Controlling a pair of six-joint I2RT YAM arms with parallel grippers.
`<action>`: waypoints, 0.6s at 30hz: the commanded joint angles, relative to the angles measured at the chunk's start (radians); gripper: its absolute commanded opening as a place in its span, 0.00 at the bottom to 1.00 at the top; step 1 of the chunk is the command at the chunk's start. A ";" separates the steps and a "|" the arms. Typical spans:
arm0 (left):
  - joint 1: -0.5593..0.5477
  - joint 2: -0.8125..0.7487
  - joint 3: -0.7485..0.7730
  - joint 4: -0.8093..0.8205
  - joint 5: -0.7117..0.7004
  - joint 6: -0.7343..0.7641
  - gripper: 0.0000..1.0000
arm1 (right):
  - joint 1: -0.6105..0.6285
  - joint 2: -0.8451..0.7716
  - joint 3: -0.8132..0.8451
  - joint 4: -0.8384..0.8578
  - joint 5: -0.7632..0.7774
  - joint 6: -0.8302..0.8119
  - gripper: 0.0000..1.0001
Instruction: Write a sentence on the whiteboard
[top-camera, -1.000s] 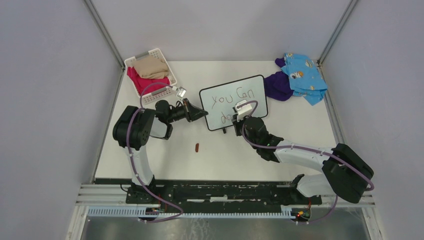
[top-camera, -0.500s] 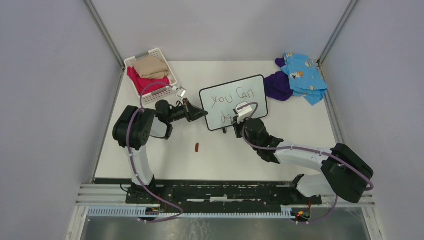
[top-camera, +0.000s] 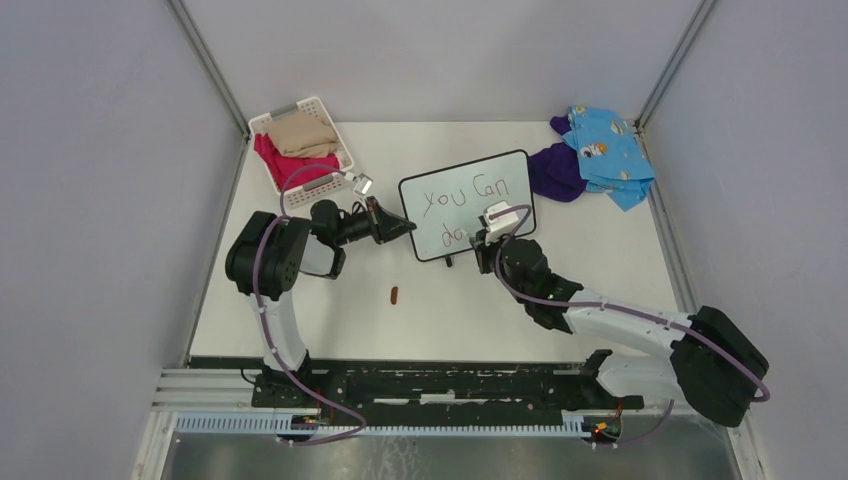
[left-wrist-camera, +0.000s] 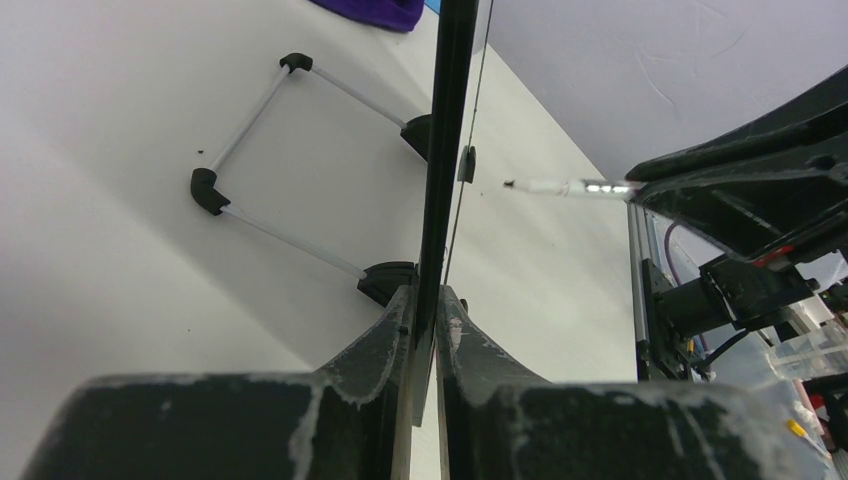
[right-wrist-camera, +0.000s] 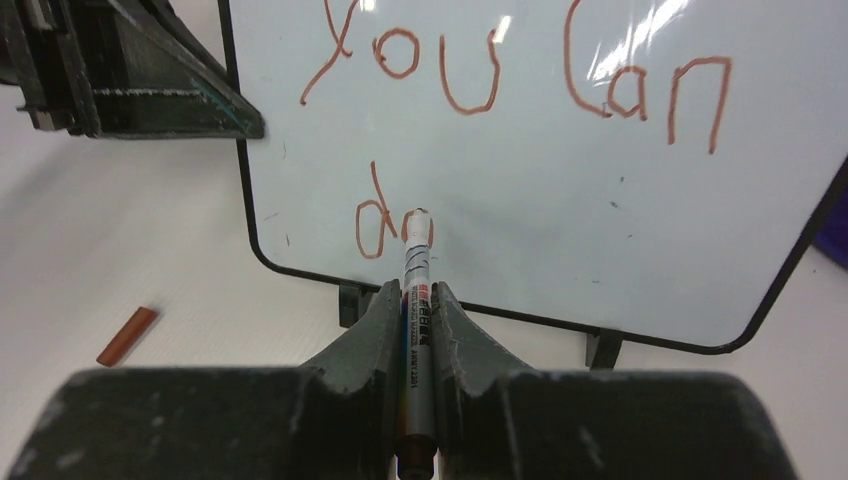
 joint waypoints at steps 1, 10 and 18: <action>-0.015 0.012 -0.006 -0.122 -0.002 0.057 0.12 | -0.009 -0.097 -0.002 -0.002 0.079 -0.029 0.00; -0.015 0.020 -0.004 -0.125 -0.002 0.058 0.12 | -0.037 -0.229 -0.076 0.005 0.160 -0.017 0.00; -0.015 0.016 -0.002 -0.129 -0.003 0.060 0.12 | -0.051 -0.218 -0.110 0.036 0.116 -0.021 0.00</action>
